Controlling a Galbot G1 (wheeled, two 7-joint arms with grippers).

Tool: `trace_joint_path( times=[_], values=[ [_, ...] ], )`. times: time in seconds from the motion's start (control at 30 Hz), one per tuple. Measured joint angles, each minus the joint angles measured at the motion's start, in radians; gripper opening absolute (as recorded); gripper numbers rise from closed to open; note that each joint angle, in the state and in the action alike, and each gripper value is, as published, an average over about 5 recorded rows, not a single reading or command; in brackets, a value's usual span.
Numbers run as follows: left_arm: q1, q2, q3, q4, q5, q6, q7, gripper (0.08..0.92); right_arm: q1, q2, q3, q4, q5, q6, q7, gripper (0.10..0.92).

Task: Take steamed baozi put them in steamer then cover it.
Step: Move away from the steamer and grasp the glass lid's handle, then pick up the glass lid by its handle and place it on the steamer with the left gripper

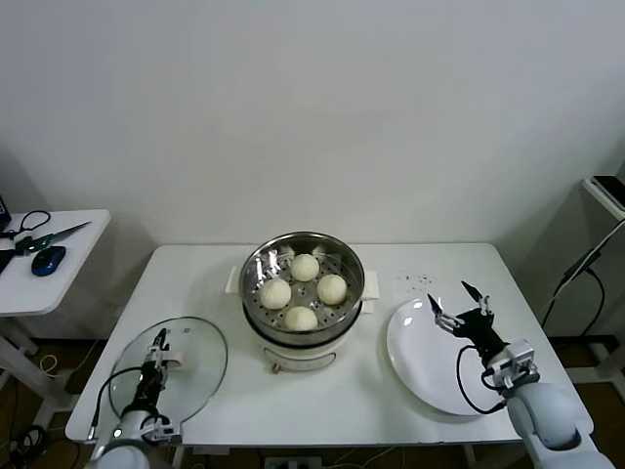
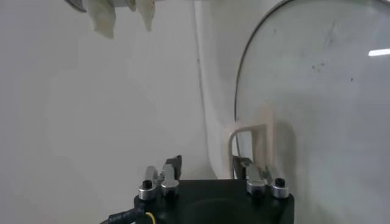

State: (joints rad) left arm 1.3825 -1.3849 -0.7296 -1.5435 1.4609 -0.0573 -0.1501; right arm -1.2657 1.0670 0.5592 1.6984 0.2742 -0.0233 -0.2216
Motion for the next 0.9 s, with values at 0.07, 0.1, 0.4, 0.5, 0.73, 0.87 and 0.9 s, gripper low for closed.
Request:
trace_joint_path(
  times=[0.07,0.1,0.4,0.5,0.73,0.87,0.9],
  values=[
    [-0.003,-0.001,0.002,0.005,-0.005,-0.001,-0.002,0.480,0.001,0.005,0.000,-0.004,-0.005,0.003,-0.002,0.823],
    [-0.005,-0.001,0.003,0.006,-0.007,-0.001,-0.003,0.454,0.002,0.007,0.000,-0.005,-0.008,0.004,-0.003,0.823],
    [0.001,0.002,0.005,-0.001,-0.036,-0.005,-0.019,0.196,0.009,0.016,0.004,-0.020,-0.017,0.015,-0.006,0.823],
    [0.009,0.007,0.002,-0.018,-0.050,-0.002,-0.023,0.152,0.012,0.017,0.006,-0.023,-0.019,0.017,-0.006,0.823],
    [0.053,0.033,-0.012,-0.111,-0.093,0.029,-0.027,0.151,0.017,0.010,0.015,-0.035,-0.022,0.023,-0.008,0.823],
    [0.101,0.055,-0.024,-0.195,-0.119,0.074,-0.027,0.151,0.023,0.004,0.018,-0.044,-0.026,0.026,-0.010,0.823],
    [0.113,0.062,-0.026,-0.218,-0.125,0.089,-0.025,0.151,0.025,0.002,0.018,-0.047,-0.027,0.027,-0.010,0.823]
  ],
)
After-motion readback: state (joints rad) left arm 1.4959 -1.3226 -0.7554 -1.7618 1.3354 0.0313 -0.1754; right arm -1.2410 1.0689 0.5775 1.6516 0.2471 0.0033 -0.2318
